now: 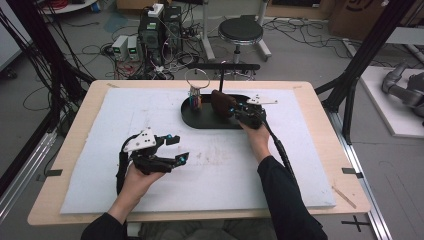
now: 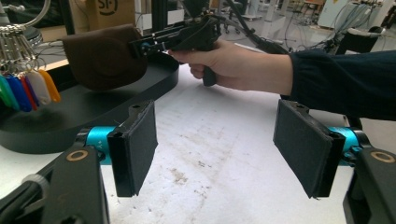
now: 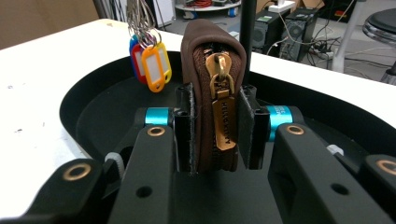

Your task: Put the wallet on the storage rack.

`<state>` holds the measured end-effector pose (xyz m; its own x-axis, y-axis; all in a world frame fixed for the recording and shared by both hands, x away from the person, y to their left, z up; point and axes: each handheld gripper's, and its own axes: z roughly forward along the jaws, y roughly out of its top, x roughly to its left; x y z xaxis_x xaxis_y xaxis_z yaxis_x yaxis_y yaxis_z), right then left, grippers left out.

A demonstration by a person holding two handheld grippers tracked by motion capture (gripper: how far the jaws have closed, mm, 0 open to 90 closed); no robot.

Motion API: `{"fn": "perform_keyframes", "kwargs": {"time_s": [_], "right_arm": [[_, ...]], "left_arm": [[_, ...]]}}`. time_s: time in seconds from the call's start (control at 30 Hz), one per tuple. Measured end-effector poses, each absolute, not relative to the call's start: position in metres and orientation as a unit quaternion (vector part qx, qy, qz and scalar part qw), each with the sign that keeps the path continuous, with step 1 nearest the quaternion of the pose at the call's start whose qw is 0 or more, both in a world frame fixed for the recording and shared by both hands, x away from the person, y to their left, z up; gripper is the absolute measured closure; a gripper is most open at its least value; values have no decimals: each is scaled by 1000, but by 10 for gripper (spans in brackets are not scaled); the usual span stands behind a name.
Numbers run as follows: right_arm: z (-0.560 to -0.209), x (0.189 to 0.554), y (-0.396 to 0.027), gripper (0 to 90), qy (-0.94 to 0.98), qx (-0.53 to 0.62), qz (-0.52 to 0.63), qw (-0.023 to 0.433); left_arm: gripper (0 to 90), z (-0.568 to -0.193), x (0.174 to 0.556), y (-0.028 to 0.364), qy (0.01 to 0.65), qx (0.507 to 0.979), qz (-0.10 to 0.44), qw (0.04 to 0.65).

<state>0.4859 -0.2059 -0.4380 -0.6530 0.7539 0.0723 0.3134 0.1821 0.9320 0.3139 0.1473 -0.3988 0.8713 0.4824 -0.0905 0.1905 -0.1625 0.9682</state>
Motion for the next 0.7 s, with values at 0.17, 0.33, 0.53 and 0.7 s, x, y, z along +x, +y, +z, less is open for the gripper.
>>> {"fn": "perform_keyframes", "kwargs": {"time_s": [0.17,0.33,0.53,0.7], "right_arm": [[-442,487,-204,717,741,364,522,214],[-443,487,-204,699,739,368,523,211],[-442,485,-203,643,743,369,515,215],[-441,485,-203,582,747,368,507,221]], "left_arm": [[303,-399,314,145,219,755,117,606],[303,-400,314,146,219,756,117,606],[303,-399,313,147,219,755,117,606],[303,-399,314,146,218,757,115,606]]}}
